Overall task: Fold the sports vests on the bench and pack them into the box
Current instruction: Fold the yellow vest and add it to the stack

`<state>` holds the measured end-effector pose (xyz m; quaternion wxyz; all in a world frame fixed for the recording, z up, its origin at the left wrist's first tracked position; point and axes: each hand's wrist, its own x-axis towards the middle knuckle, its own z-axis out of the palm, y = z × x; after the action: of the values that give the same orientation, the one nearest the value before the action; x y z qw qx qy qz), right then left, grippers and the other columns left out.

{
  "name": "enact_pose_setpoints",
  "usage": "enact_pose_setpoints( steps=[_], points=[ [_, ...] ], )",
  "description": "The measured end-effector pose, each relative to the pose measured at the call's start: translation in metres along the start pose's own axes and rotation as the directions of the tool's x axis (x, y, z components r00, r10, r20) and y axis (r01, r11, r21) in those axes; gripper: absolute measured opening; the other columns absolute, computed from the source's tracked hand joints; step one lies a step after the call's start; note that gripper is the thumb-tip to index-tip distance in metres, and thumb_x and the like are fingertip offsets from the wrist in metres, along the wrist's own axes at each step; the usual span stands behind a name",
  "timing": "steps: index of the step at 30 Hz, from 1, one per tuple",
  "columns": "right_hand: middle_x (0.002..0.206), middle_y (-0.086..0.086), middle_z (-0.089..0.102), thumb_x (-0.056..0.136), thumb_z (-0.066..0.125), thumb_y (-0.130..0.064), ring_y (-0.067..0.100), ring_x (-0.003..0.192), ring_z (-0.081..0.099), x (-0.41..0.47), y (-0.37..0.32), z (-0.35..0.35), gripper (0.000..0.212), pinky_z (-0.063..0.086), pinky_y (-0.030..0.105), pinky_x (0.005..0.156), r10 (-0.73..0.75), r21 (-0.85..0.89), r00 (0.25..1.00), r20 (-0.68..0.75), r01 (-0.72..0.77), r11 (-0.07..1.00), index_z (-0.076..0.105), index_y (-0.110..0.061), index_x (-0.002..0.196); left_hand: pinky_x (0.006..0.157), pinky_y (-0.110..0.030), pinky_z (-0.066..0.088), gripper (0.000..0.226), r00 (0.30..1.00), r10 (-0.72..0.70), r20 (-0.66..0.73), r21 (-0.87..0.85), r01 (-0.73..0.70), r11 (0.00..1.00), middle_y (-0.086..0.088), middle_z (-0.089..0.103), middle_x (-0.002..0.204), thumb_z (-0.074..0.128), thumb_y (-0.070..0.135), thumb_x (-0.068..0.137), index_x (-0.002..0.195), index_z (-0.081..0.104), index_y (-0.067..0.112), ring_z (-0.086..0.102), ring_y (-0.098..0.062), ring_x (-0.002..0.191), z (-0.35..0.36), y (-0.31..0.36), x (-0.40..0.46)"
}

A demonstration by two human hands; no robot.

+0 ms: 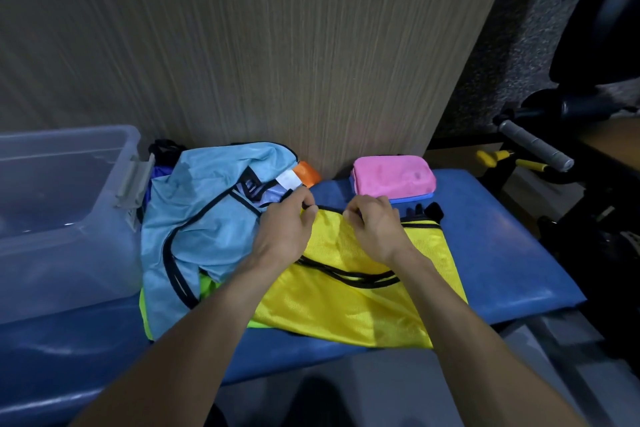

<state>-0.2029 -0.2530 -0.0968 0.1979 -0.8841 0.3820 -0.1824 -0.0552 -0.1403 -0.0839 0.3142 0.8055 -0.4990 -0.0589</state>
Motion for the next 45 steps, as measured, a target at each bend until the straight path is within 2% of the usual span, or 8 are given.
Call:
enact_pose_setpoints(
  steps=[8,14,21,29,33,38,41,45],
  points=[
    [0.091,-0.004,0.065,0.086,0.076,-0.023,0.016,0.083,0.057,-0.004,0.013,-0.029,0.013,0.05,0.04,0.076,-0.153,0.001,0.987,-0.054,0.153,0.988,0.067,-0.019,0.095,0.061,-0.036,0.036,0.019,0.992,-0.124,-0.002,-0.081,0.123,0.989,0.003,0.05,0.068,0.048,0.032,0.106,0.103,0.053,0.013,0.055,-0.026,0.073,-0.001,0.001,0.01],
    [0.1,-0.01,0.066,0.073,0.081,-0.063,0.008,0.095,0.063,-0.052,0.029,-0.065,0.047,0.056,0.031,0.083,0.148,-0.066,0.848,0.509,-0.133,0.989,0.068,-0.027,0.1,0.059,-0.035,0.035,0.012,0.992,-0.118,-0.037,-0.092,0.115,0.989,0.001,0.052,0.065,0.053,0.026,0.104,0.105,0.057,0.016,0.05,-0.015,0.063,-0.007,0.003,0.015],
    [0.084,-0.008,0.059,0.073,0.088,-0.034,0.007,0.073,0.055,-0.077,0.021,-0.058,0.038,0.04,0.018,0.057,0.161,0.014,0.881,0.446,-0.187,0.982,0.067,-0.023,0.102,0.068,-0.034,0.04,0.021,0.995,-0.101,0.02,-0.09,0.103,0.991,0.0,0.052,0.07,0.064,0.026,0.099,0.117,0.059,0.017,0.055,-0.021,0.076,-0.01,0.001,0.011],
    [0.084,-0.004,0.074,0.08,0.084,-0.02,0.008,0.072,0.067,-0.116,-0.009,-0.037,0.028,0.055,0.031,0.07,-0.119,0.26,0.807,0.578,-0.044,0.965,0.069,-0.022,0.103,0.078,-0.036,0.048,0.019,0.998,-0.046,-0.044,-0.06,0.044,0.997,-0.007,0.068,0.091,0.059,0.019,0.101,0.12,0.061,0.02,0.06,-0.022,0.082,-0.016,-0.002,0.011],
    [0.085,-0.003,0.072,0.088,0.078,-0.024,0.007,0.066,0.065,-0.109,0.017,-0.062,0.01,0.053,0.027,0.063,-0.041,0.296,0.902,0.429,-0.097,0.95,0.07,-0.02,0.094,0.069,-0.041,0.048,0.019,0.998,0.022,-0.055,0.048,-0.02,0.999,0.001,0.055,0.07,0.054,0.014,0.103,0.122,0.058,0.015,0.054,-0.025,0.071,-0.013,0.0,0.009],
    [0.084,-0.002,0.063,0.087,0.072,-0.043,0.023,0.085,0.059,-0.102,0.077,-0.076,0.026,0.045,0.036,0.068,0.37,-0.141,0.927,0.062,-0.359,0.922,0.057,-0.021,0.086,0.068,-0.04,0.046,0.027,0.996,0.056,-0.064,0.194,-0.042,0.98,-0.004,0.059,0.087,0.051,0.008,0.102,0.127,0.057,0.017,0.059,-0.031,0.088,-0.012,-0.001,0.005],
    [0.073,-0.002,0.054,0.089,0.069,-0.051,0.023,0.075,0.053,-0.102,0.091,-0.065,0.038,0.035,0.034,0.058,0.453,-0.057,0.888,0.084,-0.449,0.892,0.05,-0.019,0.08,0.076,-0.046,0.046,0.032,0.968,0.203,-0.145,0.438,-0.121,0.891,-0.01,0.057,0.125,0.062,0.011,0.094,0.125,0.06,0.016,0.053,-0.036,0.109,-0.008,0.008,-0.001],
    [0.051,-0.005,0.032,0.091,0.07,-0.045,0.016,0.051,0.036,-0.096,0.086,-0.057,0.056,0.026,0.03,0.05,0.493,0.156,0.867,0.079,-0.499,0.853,0.032,-0.018,0.059,0.098,-0.045,0.047,0.035,0.875,0.476,0.087,0.172,-0.484,0.858,-0.001,0.053,0.134,0.053,0.038,0.101,0.132,0.058,0.021,0.05,-0.025,0.12,0.016,0.055,-0.045]
  ],
)
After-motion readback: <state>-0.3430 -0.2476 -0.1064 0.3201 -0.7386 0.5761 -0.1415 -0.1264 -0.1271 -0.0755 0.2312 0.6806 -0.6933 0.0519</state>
